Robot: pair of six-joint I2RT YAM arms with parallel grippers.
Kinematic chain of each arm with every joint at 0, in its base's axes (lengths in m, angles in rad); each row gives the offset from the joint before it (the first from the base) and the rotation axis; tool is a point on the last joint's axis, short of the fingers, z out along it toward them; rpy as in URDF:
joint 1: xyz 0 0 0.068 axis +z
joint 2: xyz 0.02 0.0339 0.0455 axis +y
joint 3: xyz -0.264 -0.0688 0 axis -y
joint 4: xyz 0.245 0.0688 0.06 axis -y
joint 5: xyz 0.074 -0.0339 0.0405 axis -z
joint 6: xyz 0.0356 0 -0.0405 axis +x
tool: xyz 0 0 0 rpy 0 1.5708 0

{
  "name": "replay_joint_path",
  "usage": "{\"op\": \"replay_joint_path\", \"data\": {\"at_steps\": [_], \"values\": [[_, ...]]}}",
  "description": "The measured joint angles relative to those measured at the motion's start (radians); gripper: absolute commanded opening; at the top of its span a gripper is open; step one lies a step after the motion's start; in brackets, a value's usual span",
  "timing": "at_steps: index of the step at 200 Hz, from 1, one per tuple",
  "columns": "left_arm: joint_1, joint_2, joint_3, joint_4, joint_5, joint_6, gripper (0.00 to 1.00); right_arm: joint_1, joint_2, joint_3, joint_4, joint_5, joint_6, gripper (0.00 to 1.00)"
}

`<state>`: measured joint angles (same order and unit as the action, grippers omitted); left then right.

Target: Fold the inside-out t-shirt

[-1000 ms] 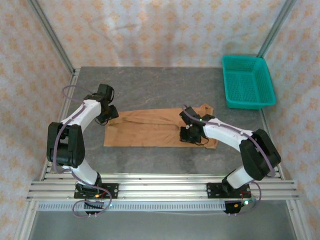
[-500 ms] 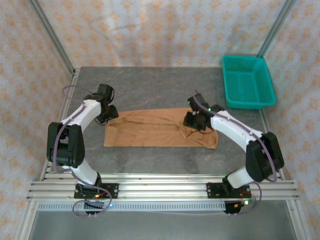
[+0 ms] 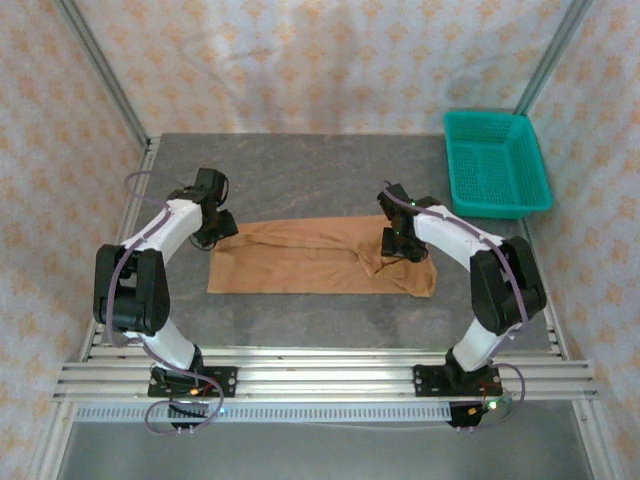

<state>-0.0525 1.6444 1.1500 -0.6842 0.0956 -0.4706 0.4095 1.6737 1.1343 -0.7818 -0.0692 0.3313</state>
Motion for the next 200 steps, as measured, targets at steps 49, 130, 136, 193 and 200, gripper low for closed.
{"op": "replay_joint_path", "data": {"at_steps": [49, 130, 136, 193, 200], "values": [[0.000, 0.000, 0.000, 0.000, 0.001, 0.000, 0.48, 0.000, 0.027, -0.028, 0.004, -0.002, -0.013, 0.38], [0.000, 0.000, 0.000, 0.001, 0.001, 0.000, 0.48, 0.003, -0.103, -0.155, 0.038, -0.030, -0.014, 0.03], [0.000, 0.000, 0.000, 0.001, 0.001, 0.000, 0.48, 0.006, -0.138, -0.184, 0.050, -0.035, -0.014, 0.03], [0.000, 0.000, 0.000, 0.007, 0.001, 0.000, 0.48, 0.105, -0.359, -0.479, 0.201, -0.074, 0.053, 0.33], [0.000, 0.000, 0.000, 0.007, 0.001, 0.000, 0.48, 0.107, -0.374, -0.497, 0.209, -0.076, 0.060, 0.35]]}}
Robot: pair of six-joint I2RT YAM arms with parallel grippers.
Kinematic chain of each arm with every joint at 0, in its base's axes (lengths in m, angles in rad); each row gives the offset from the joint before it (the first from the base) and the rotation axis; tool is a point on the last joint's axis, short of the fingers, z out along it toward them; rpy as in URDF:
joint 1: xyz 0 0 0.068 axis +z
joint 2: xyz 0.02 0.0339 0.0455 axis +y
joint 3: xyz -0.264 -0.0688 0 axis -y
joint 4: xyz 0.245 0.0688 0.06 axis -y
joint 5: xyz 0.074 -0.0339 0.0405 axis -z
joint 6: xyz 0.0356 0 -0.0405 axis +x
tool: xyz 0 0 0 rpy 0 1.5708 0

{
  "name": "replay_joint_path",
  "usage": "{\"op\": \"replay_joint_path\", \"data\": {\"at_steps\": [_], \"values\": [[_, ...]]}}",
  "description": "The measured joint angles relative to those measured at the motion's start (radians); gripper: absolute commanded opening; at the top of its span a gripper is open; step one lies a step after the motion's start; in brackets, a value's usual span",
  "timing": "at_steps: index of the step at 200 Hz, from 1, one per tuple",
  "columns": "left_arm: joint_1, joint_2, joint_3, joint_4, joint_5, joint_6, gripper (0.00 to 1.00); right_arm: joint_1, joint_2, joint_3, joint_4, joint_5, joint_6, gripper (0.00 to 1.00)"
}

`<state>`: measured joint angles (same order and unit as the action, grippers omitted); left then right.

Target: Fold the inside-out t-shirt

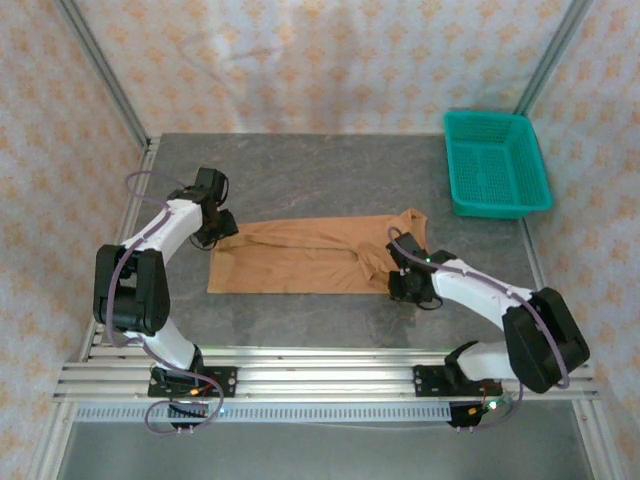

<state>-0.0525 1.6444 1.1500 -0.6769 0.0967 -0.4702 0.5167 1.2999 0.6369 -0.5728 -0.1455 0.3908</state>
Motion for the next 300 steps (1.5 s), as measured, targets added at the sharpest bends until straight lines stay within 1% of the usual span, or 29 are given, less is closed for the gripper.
{"op": "replay_joint_path", "data": {"at_steps": [8, 25, 46, 60, 83, 116, 150, 160, 168, 174, 181, 185, 202, 212, 217, 221, 224, 230, 233, 241, 249, 265, 300], "values": [[0.000, 0.000, 0.000, 0.000, 0.000, 0.000, 0.48, 0.000, -0.019, -0.010, 0.002, 0.002, 0.011, 0.35], [0.000, 0.000, 0.000, -0.001, 0.000, 0.000, 0.48, 0.000, -0.082, -0.005, 0.000, 0.019, 0.026, 0.41], [0.000, -0.002, 0.000, -0.006, -0.001, 0.000, 0.48, -0.002, -0.171, 0.044, -0.012, 0.047, 0.040, 0.41], [0.001, -0.009, -0.006, -0.008, 0.000, 0.000, 0.48, -0.006, -0.178, 0.102, -0.011, 0.053, 0.047, 0.41], [0.007, -0.016, -0.011, -0.011, 0.004, 0.000, 0.52, -0.018, -0.109, 0.206, 0.008, 0.053, 0.055, 0.40], [0.022, 0.000, 0.000, -0.016, 0.023, -0.003, 0.52, -0.025, 0.045, 0.324, 0.043, 0.019, 0.059, 0.40], [0.026, 0.087, 0.073, -0.028, 0.013, -0.002, 0.47, -0.025, 0.117, 0.373, 0.057, -0.032, 0.062, 0.40], [0.027, 0.114, 0.100, -0.034, 0.002, 0.000, 0.43, -0.025, 0.120, 0.373, 0.058, -0.040, 0.062, 0.40], [0.027, 0.135, 0.122, -0.037, -0.003, 0.003, 0.36, -0.025, 0.120, 0.373, 0.057, -0.042, 0.062, 0.40], [0.027, 0.151, 0.138, -0.038, -0.006, 0.005, 0.29, -0.025, 0.120, 0.373, 0.058, -0.044, 0.061, 0.40], [0.027, 0.167, 0.152, -0.038, -0.009, 0.003, 0.17, -0.025, 0.120, 0.373, 0.058, -0.046, 0.061, 0.40], [0.027, 0.176, 0.159, -0.038, -0.010, 0.001, 0.13, -0.025, 0.120, 0.373, 0.058, -0.046, 0.061, 0.40], [0.027, 0.208, 0.185, -0.042, -0.009, 0.014, 0.02, -0.025, 0.121, 0.376, 0.058, -0.050, 0.061, 0.40], [0.027, 0.217, 0.192, -0.043, -0.008, 0.013, 0.00, -0.025, 0.129, 0.385, 0.058, -0.055, 0.061, 0.39], [0.026, 0.219, 0.193, -0.043, -0.008, 0.015, 0.01, -0.025, 0.135, 0.391, 0.057, -0.057, 0.061, 0.39], [0.027, 0.219, 0.194, -0.045, -0.008, 0.018, 0.05, -0.025, 0.142, 0.398, 0.057, -0.061, 0.061, 0.39], [0.027, 0.219, 0.194, -0.046, -0.008, 0.019, 0.10, -0.025, 0.146, 0.402, 0.058, -0.061, 0.061, 0.39], [0.027, 0.219, 0.194, -0.048, -0.008, 0.020, 0.23, -0.025, 0.158, 0.412, 0.058, -0.066, 0.061, 0.39], [0.027, 0.219, 0.194, -0.049, -0.009, 0.023, 0.29, -0.025, 0.163, 0.417, 0.058, -0.068, 0.061, 0.39], [0.027, 0.219, 0.194, -0.053, -0.011, 0.024, 0.39, -0.025, 0.174, 0.427, 0.058, -0.073, 0.061, 0.40], [0.027, 0.218, 0.194, -0.060, -0.017, 0.021, 0.47, -0.025, 0.180, 0.434, 0.058, -0.080, 0.061, 0.40], [0.027, 0.209, 0.194, -0.075, -0.031, 0.027, 0.50, -0.025, 0.186, 0.441, 0.058, -0.089, 0.061, 0.40], [0.048, 0.157, 0.179, -0.083, -0.039, 0.027, 0.49, -0.025, 0.186, 0.441, 0.058, -0.099, 0.061, 0.40]]}}
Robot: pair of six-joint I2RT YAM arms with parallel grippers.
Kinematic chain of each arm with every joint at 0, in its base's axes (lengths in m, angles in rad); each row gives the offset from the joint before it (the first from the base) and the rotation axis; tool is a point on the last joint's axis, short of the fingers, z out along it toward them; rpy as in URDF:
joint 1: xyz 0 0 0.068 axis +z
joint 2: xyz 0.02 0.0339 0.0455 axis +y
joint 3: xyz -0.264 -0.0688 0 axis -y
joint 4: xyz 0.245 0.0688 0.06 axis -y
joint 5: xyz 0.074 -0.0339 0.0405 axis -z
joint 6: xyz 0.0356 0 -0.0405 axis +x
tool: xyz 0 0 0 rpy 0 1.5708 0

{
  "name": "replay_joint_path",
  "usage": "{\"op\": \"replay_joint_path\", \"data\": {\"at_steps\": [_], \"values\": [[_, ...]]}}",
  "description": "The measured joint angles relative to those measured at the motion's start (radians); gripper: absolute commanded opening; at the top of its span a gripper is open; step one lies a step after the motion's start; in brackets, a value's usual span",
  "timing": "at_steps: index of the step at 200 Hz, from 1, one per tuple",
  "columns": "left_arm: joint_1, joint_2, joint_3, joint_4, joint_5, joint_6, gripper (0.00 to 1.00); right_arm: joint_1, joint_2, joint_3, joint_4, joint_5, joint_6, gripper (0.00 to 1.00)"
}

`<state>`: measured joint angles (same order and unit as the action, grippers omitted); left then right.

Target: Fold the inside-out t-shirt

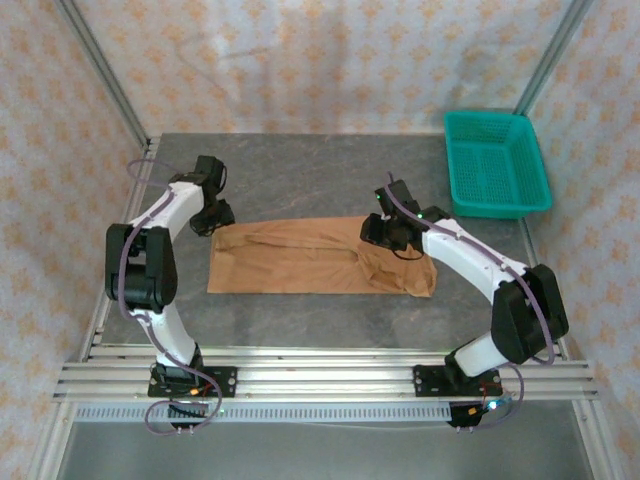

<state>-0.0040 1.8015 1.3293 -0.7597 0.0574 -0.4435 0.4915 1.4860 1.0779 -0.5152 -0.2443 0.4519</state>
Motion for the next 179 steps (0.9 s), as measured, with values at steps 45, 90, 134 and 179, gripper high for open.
{"op": "replay_joint_path", "data": {"at_steps": [45, 90, 134, 179], "values": [[0.017, 0.000, -0.018, 0.001, 0.012, -0.001, 0.47, 0.000, 0.002, 0.000, 0.000, -0.008, 0.000, 0.40], [0.017, 0.033, -0.022, 0.018, 0.035, -0.003, 0.42, 0.000, 0.003, 0.005, -0.005, -0.008, 0.000, 0.40], [0.017, 0.055, -0.022, 0.036, 0.051, -0.015, 0.14, 0.000, 0.004, 0.018, -0.011, -0.007, -0.003, 0.39], [0.017, 0.055, -0.022, 0.052, 0.066, -0.026, 0.00, 0.000, 0.010, 0.019, -0.011, -0.009, -0.003, 0.35]]}}
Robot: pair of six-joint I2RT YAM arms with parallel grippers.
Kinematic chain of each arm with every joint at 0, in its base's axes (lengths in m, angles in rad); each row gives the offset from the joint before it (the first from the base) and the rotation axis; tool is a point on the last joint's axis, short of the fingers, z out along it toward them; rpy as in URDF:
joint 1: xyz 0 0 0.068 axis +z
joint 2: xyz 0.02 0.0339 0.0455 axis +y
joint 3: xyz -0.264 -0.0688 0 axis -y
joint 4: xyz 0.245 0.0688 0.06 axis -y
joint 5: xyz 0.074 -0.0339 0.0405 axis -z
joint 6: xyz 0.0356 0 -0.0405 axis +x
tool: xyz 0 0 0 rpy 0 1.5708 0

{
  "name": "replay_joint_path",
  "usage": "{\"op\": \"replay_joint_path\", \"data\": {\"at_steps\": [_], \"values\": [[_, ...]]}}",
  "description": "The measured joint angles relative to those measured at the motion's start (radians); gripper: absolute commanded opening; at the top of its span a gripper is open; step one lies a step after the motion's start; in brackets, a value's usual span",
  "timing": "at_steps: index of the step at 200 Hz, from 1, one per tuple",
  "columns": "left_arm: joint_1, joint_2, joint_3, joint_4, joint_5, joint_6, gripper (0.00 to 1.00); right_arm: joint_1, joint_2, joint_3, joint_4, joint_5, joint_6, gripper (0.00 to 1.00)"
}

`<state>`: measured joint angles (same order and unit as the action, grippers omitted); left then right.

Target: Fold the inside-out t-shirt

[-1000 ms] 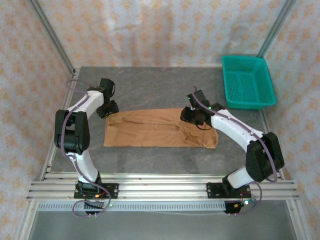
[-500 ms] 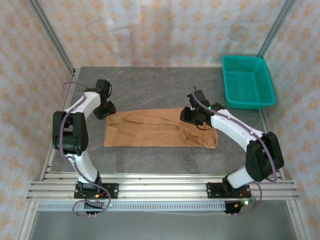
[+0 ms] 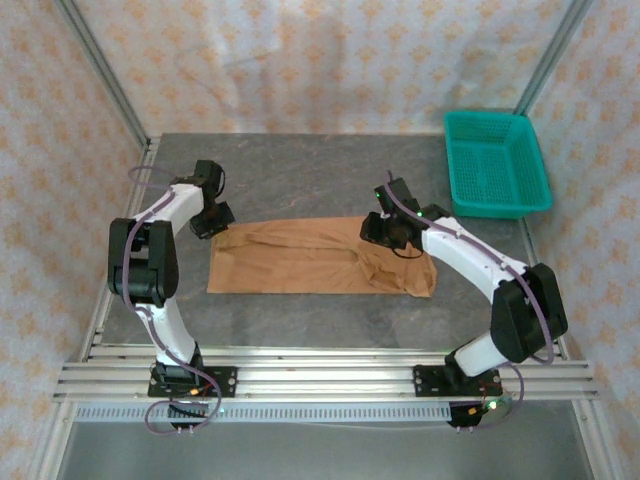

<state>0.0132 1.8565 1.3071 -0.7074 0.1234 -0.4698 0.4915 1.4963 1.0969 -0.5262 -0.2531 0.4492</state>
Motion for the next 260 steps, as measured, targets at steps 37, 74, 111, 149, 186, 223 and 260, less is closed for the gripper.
{"op": "replay_joint_path", "data": {"at_steps": [37, 74, 111, 149, 186, 223, 260], "values": [[-0.019, -0.056, -0.022, 0.030, -0.004, 0.015, 0.01, 0.000, 0.031, 0.000, 0.005, -0.024, 0.008, 0.34], [-0.064, -0.259, -0.153, 0.096, -0.011, 0.056, 0.03, 0.000, 0.033, 0.000, 0.019, -0.050, 0.023, 0.34], [-0.084, -0.311, -0.286, 0.114, -0.056, 0.085, 0.06, 0.001, 0.042, 0.000, 0.081, -0.108, 0.064, 0.34], [-0.121, -0.311, -0.361, 0.106, -0.130, 0.087, 0.08, 0.056, 0.205, 0.076, 0.146, -0.160, 0.138, 0.32], [-0.131, -0.312, -0.368, 0.093, -0.216, 0.086, 0.08, 0.166, 0.431, 0.268, 0.182, -0.163, 0.197, 0.32], [-0.131, -0.309, -0.368, 0.062, -0.310, 0.078, 0.08, 0.201, 0.541, 0.349, 0.194, -0.147, 0.213, 0.32], [-0.131, -0.255, -0.365, 0.059, -0.351, 0.075, 0.08, 0.193, 0.593, 0.364, 0.183, -0.125, 0.212, 0.32]]}}
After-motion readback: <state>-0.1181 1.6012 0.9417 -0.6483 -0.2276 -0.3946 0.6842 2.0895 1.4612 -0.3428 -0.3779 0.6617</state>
